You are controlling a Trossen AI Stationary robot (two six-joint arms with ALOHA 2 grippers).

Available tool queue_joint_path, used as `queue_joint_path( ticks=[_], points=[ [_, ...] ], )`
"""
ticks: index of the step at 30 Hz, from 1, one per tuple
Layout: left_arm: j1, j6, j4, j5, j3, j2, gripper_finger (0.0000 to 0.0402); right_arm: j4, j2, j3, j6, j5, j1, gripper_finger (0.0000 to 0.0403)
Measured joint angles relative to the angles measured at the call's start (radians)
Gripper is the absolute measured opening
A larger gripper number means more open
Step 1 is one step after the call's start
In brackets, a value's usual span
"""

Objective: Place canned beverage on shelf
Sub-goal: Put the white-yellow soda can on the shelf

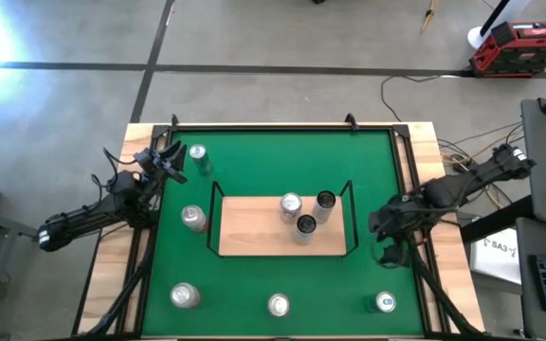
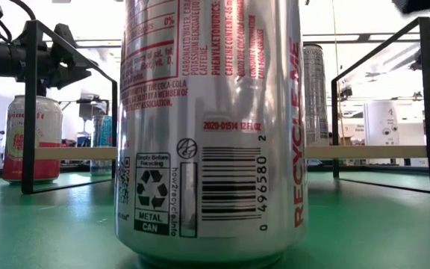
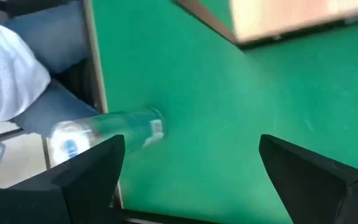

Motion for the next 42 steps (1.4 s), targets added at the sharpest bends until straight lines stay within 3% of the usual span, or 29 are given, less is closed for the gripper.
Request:
queue_joint_path(
  ticks=[7, 17, 22, 27, 35, 39, 42],
  points=[
    [0.0, 0.0, 0.0, 0.0, 0.0, 0.0, 0.0137, -0.009, 0.03, 0.065, 0.044, 0.094, 0.064, 0.0364],
    [0.0, 0.0, 0.0, 0.0, 0.0, 0.0, 0.0137, -0.011, 0.108, 0.205, 0.055, 0.112, 0.098, 0.0364],
    [0.0, 0.0, 0.0, 0.0, 0.0, 0.0, 0.0137, -0.024, 0.125, 0.257, 0.019, 0.265, 0.1, 0.0364],
    [0.0, 0.0, 0.0, 0.0, 0.0, 0.0, 0.0137, -0.012, 0.154, 0.292, 0.175, 0.385, 0.107, 0.0364],
    [0.0, 0.0, 0.0, 0.0, 0.0, 0.0, 0.0137, -0.095, 0.19, 0.36, 0.423, 0.669, 0.106, 0.0364],
    [0.0, 0.0, 0.0, 0.0, 0.0, 0.0, 0.0137, -0.105, 0.189, 0.376, 0.54, 0.727, 0.106, 0.0364],
    [0.0, 0.0, 0.0, 0.0, 0.0, 0.0, 0.0137, -0.116, 0.189, 0.382, 0.617, 0.715, 0.089, 0.0364]
  ],
)
